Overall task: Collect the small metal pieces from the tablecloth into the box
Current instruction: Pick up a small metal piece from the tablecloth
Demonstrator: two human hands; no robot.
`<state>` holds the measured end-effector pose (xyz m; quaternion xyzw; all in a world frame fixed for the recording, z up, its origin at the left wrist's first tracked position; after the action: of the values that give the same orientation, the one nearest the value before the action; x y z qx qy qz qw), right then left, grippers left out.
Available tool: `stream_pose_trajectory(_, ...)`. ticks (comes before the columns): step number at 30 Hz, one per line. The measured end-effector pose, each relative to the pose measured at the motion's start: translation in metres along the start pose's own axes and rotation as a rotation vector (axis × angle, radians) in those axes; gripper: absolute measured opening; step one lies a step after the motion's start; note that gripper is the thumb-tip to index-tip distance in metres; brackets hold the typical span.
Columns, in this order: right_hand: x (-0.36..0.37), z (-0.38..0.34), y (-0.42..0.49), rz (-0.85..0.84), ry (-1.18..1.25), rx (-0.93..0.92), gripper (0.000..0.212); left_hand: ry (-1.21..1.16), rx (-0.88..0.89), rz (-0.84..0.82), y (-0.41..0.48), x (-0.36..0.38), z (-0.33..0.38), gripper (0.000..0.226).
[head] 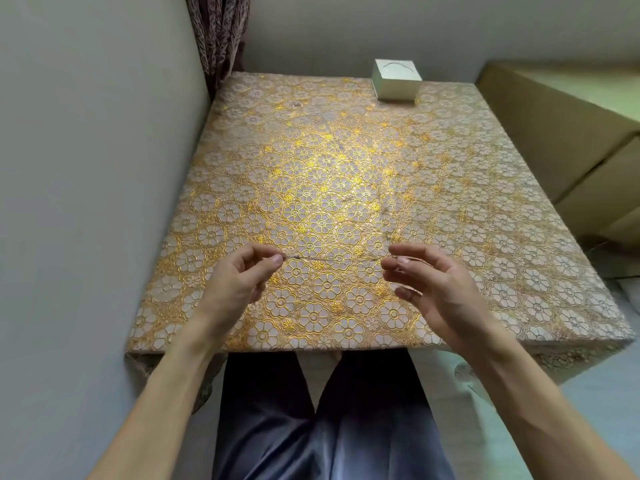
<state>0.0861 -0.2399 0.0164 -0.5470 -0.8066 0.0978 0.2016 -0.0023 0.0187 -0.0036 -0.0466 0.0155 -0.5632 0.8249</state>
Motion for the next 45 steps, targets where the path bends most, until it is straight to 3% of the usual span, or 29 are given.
stream_pose_trajectory(7,-0.009,0.012,0.0,0.088,-0.305,-0.1,0.022,0.128,0.029,0.022,-0.001,0.0,0.0,0.031)
stream_pose_trajectory(12,-0.015,0.019,0.0,0.108,-0.252,-0.078,0.025,0.158,0.034,0.035,-0.001,-0.003,-0.001,0.035)
stream_pose_trajectory(22,-0.019,0.029,-0.002,0.06,-0.02,-0.002,0.017,0.335,0.11,0.045,-0.002,-0.006,-0.007,0.008)
stream_pose_trajectory(26,-0.022,0.032,-0.003,0.06,0.119,0.055,0.023,0.368,0.125,0.035,-0.003,-0.006,-0.01,0.014)
stream_pose_trajectory(36,-0.023,0.032,-0.005,0.077,0.18,0.092,0.031,0.379,0.102,0.1,-0.01,-0.021,-0.014,0.018)
stream_pose_trajectory(45,-0.022,0.035,-0.004,0.088,0.165,0.114,0.015,0.331,0.051,0.098,-0.013,-0.032,-0.018,0.027)
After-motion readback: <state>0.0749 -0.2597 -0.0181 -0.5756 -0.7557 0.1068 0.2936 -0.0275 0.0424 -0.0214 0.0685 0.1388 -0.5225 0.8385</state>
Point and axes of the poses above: each hand's wrist, its own y-axis towards the middle knuckle, its own x-axis out of the palm, z = x × y, the point moved 8 cm from there along y, towards the middle knuckle, and after that the axes turned 5 degrees about x, right-handed, at the moved point
